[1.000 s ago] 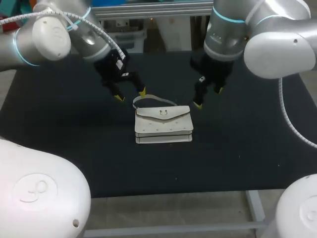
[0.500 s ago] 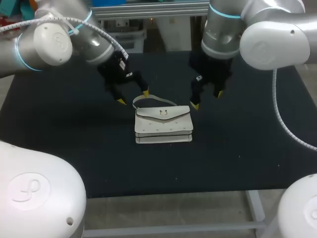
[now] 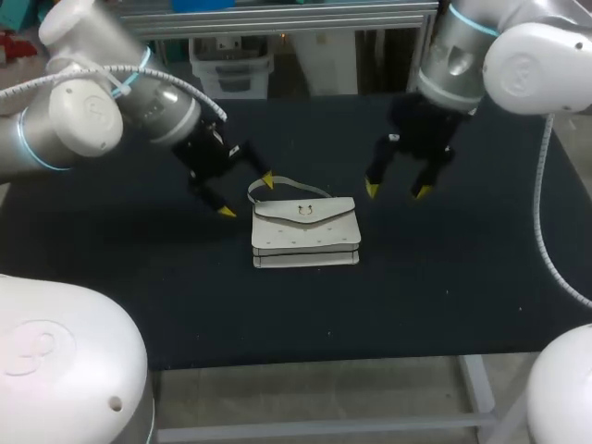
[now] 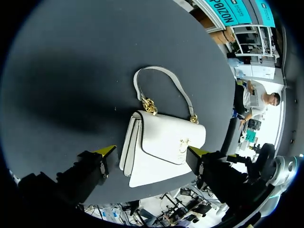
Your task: Pick up the bag, open it, inspect its contents, close it, and place it on the opposite side
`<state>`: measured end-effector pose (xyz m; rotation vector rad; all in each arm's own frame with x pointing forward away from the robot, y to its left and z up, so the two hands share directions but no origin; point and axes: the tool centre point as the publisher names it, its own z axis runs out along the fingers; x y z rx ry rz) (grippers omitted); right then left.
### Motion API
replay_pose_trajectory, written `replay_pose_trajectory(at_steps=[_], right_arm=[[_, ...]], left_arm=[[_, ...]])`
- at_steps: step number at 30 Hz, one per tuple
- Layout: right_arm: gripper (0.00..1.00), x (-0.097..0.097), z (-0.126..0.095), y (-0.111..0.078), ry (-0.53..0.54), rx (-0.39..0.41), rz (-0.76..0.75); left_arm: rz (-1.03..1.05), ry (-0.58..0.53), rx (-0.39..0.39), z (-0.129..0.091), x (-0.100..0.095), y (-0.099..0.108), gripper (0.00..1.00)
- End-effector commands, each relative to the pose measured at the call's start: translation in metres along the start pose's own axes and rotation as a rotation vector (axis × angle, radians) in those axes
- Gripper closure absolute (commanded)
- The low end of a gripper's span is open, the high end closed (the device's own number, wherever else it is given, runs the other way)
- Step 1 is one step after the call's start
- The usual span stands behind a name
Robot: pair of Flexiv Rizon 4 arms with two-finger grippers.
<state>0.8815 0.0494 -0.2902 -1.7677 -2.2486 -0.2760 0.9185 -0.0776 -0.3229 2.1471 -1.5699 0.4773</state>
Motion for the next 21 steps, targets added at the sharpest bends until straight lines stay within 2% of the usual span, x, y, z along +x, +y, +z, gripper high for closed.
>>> replay_pose_trajectory(at_steps=[1,13,18,21], right_arm=[[0.0,-0.009,0.0,-0.002,0.133,-0.011,0.046],[0.0,-0.009,0.0,-0.002,0.133,-0.011,0.046],[0.0,0.007,0.018,0.002,0.232,-0.063,0.108],[0.0,0.006,0.023,0.006,0.301,-0.086,0.164]], left_arm=[[-0.002,-0.01,-0.001,0.003,0.003,-0.002,0.0],[-0.002,-0.01,-0.001,0.003,0.003,-0.002,0.0],[0.031,-0.023,0.011,0.014,0.004,0.004,0.0],[0.055,-0.01,0.018,0.015,0.002,0.008,0.0]])
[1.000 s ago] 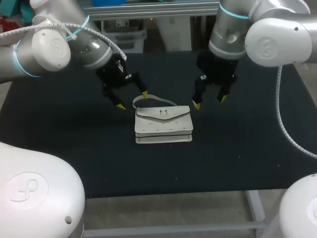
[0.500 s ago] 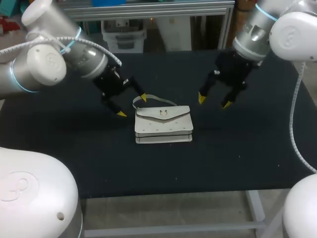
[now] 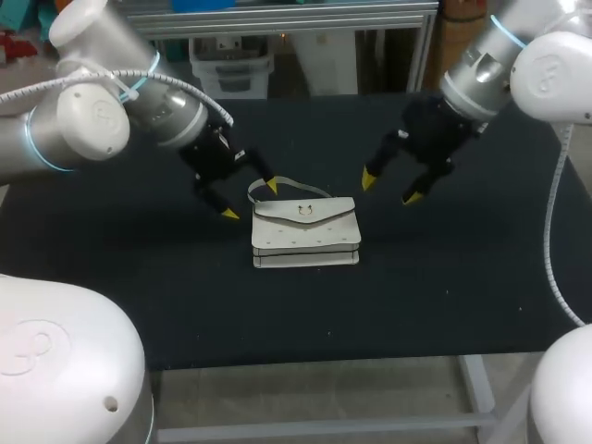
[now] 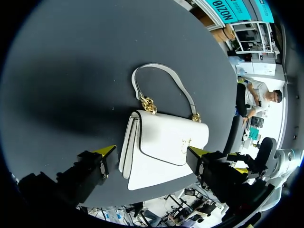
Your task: Pick up the bag, open it, inspect its contents, close it, and place it on the opposite side
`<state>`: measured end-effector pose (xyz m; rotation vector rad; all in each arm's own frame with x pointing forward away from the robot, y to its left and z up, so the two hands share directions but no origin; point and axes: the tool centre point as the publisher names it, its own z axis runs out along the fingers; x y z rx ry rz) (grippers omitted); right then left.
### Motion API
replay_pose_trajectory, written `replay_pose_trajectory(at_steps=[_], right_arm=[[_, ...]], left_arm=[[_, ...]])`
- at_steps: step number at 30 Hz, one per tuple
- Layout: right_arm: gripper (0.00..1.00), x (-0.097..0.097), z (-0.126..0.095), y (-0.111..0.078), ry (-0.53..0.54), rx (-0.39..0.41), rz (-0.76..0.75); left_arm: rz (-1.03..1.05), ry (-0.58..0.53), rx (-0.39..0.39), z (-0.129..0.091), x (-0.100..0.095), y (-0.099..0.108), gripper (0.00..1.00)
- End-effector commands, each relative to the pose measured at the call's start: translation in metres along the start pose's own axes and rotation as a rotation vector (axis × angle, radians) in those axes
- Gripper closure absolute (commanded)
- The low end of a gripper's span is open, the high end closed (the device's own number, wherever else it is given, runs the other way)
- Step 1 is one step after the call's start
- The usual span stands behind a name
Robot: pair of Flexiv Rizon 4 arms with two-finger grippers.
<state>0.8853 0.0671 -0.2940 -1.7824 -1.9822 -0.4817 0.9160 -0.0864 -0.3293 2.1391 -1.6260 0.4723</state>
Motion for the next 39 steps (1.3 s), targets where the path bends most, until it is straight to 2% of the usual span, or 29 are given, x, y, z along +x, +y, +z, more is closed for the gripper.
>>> replay_pose_trajectory(at_steps=[1,7,20,34,36,39], right_arm=[[0.0,-0.012,0.014,0.001,0.096,-0.052,0.07],[0.0,-0.013,0.026,0.008,0.123,-0.093,0.204],[0.0,-0.005,0.054,0.02,0.248,-0.12,0.315],[0.0,0.006,0.072,0.034,0.29,-0.113,0.369],[0.02,0.006,0.074,0.035,0.296,-0.111,0.374],[0.13,0.006,0.079,0.038,0.303,-0.11,0.384]], left_arm=[[0.023,0.025,0.009,0.005,-0.001,0.005,0.0],[0.044,0.053,0.016,0.012,-0.004,0.007,0.0],[0.049,0.161,-0.008,0.021,-0.013,0.005,0.0],[-0.007,0.276,-0.128,0.019,-0.015,-0.005,0.0],[-0.007,0.283,-0.134,0.018,-0.016,-0.006,0.0],[-0.021,0.284,-0.158,0.019,-0.014,-0.009,0.0]])
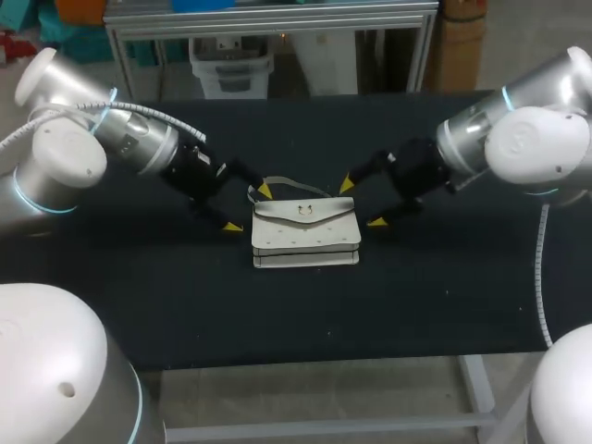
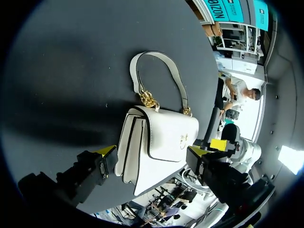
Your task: Pick up the bag, open it, inspect its contents, close it, and place it on the opposite side
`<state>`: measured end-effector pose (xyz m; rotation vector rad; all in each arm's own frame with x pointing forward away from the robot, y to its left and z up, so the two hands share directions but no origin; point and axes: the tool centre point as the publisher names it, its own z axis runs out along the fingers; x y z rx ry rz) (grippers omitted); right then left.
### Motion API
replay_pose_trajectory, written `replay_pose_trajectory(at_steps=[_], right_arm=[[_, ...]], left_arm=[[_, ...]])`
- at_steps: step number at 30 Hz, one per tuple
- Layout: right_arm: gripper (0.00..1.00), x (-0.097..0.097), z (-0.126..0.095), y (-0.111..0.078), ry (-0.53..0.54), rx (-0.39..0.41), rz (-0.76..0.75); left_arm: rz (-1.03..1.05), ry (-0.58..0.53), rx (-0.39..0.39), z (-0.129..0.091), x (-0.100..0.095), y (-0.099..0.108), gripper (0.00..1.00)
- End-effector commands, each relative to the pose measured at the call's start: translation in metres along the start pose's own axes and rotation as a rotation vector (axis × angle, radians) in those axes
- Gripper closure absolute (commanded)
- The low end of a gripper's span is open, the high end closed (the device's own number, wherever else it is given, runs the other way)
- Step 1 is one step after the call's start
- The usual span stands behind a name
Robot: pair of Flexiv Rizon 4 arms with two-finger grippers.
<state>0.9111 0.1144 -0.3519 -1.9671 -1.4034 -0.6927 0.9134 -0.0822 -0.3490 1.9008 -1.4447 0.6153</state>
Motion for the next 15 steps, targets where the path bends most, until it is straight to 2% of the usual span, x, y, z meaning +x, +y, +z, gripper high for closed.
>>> replay_pose_trajectory(at_steps=[1,4,10,15], right_arm=[[0.15,-0.001,0.008,0.006,0.011,0.006,0.009],[0.18,-0.001,0.011,0.007,0.016,0.007,0.016],[0.15,-0.002,0.016,0.008,0.013,0.018,0.027],[0.16,-0.005,0.019,0.009,0.028,0.025,0.047]], left_arm=[[-0.016,0.005,-0.04,0.003,0.0,-0.01,0.0],[-0.04,0.007,-0.081,0.003,0.0,-0.014,0.0],[-0.08,-0.016,-0.152,0.009,0.004,-0.02,0.0],[-0.092,-0.008,-0.169,0.011,0.005,-0.021,0.02]])
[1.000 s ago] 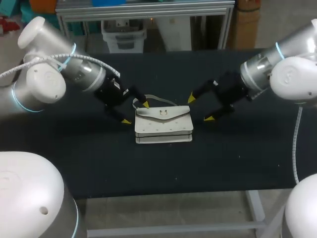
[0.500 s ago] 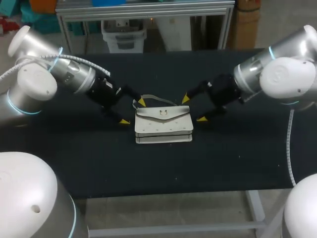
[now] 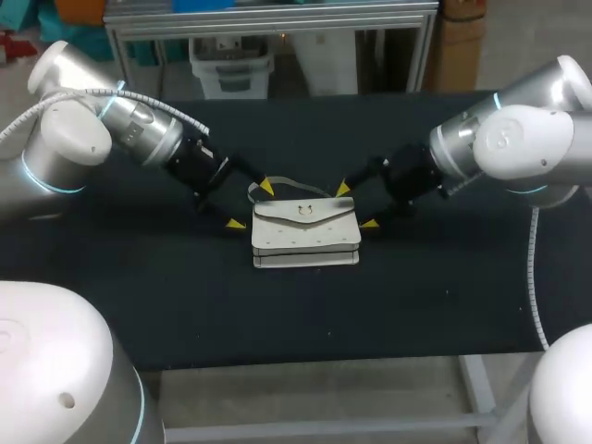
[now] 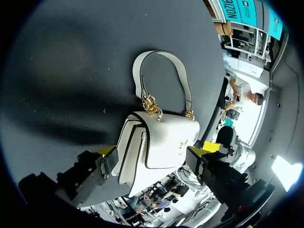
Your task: Pick up the bag, open it, inspect its contents, close it, and place it on the opposite side
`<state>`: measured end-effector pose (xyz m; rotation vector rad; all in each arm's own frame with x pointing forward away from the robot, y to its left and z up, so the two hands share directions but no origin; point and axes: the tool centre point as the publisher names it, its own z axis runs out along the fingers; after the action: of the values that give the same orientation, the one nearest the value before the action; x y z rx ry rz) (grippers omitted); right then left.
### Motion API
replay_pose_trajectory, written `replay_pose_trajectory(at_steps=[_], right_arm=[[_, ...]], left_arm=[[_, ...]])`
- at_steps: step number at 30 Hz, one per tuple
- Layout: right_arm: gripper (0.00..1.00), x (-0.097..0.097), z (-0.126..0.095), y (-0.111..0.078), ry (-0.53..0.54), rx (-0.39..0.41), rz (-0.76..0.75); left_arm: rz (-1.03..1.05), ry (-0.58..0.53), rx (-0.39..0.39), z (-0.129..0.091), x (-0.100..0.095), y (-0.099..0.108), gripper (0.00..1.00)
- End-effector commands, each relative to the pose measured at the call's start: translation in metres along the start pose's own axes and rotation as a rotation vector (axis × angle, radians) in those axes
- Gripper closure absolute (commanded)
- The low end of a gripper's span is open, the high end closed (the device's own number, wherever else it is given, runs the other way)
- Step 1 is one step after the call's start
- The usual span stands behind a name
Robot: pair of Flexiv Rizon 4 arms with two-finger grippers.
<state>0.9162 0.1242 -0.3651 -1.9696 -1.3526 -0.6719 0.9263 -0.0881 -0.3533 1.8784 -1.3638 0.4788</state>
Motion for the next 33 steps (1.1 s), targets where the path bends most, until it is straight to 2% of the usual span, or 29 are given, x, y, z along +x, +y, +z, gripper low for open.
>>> replay_pose_trajectory(at_steps=[1,12,19,24,25,29,30,33], right_arm=[[0.17,-0.004,0.003,0.005,0.02,0.007,0.01],[0.31,0.002,0.004,0.017,0.052,0.007,0.035],[0.51,0.007,0.016,0.022,0.036,0.028,0.036],[0.53,0.004,0.024,0.021,0.029,0.041,0.043],[0.53,0.003,0.026,0.021,0.028,0.043,0.044],[0.57,0.001,0.027,0.02,0.024,0.046,0.045],[0.58,0.0,0.026,0.02,0.024,0.045,0.044],[0.62,-0.001,0.026,0.019,0.024,0.04,0.038]], left_arm=[[-0.008,0.004,-0.069,0.003,0.002,-0.01,0.03],[-0.044,0.006,-0.099,0.002,0.001,-0.014,0.05],[-0.043,-0.002,-0.119,0.005,0.004,-0.018,0.09],[-0.048,-0.007,-0.144,0.011,0.005,-0.021,0.13],[-0.049,-0.009,-0.146,0.013,0.006,-0.021,0.18],[-0.051,-0.015,-0.155,0.016,0.006,-0.022,0.78],[-0.05,-0.015,-0.157,0.017,0.005,-0.022,1.0],[-0.048,-0.015,-0.157,0.019,0.004,-0.02,1.0]])
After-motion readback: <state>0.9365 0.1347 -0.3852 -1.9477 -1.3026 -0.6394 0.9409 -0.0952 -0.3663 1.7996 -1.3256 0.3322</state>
